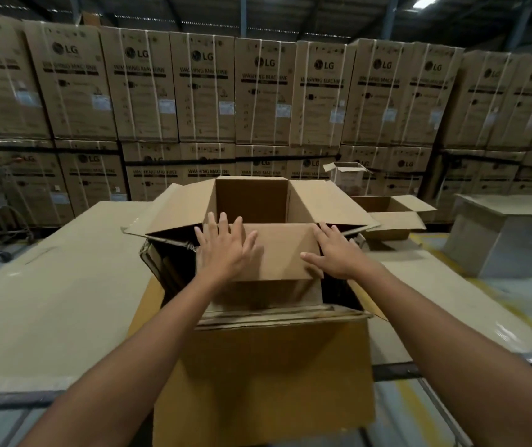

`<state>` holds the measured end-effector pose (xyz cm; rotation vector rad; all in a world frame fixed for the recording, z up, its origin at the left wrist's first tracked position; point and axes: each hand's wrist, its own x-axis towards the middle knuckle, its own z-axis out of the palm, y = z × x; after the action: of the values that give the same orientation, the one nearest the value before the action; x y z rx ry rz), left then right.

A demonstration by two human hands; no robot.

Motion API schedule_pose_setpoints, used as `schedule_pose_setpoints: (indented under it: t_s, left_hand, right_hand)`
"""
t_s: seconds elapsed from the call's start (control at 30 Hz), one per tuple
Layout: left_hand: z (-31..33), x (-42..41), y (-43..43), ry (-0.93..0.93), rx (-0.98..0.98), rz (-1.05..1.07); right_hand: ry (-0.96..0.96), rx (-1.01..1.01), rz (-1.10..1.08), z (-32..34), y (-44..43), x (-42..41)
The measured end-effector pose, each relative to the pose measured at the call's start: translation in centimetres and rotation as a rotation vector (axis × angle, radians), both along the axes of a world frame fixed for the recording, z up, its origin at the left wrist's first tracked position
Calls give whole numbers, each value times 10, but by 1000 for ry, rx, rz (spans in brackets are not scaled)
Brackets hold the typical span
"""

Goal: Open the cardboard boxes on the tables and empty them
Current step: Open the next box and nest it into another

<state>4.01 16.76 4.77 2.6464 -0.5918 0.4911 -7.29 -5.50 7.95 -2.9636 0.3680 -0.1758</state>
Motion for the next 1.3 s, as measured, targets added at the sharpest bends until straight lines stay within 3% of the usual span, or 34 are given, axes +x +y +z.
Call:
schedule_pose_setpoints:
  t_s: [0.13, 0.33, 0.5, 0.8, 1.1, 1.3]
  left_hand:
    - [25, -56, -21, 57, -79, -184]
    - [51, -156, -93, -145, -192, -395]
    - [42, -244, -165, -224, -294, -520]
    - [15, -379, -274, -202, -372, -691]
    - [-24, -443, -372, -106, -387, -853]
    - [-78, -446, -447, 9, -392, -919]
  right_hand:
    - [-102, 82, 6, 3, -17, -63]
    - [-301, 78, -9, 23, -56, -174]
    - [-400, 75, -66, 20, -106, -269]
    - [-602, 120, -179, -18, -186, -423]
    - [-790, 271, -368, -67, -255, -498]
    - [-808, 325, -478, -116, -320, -507]
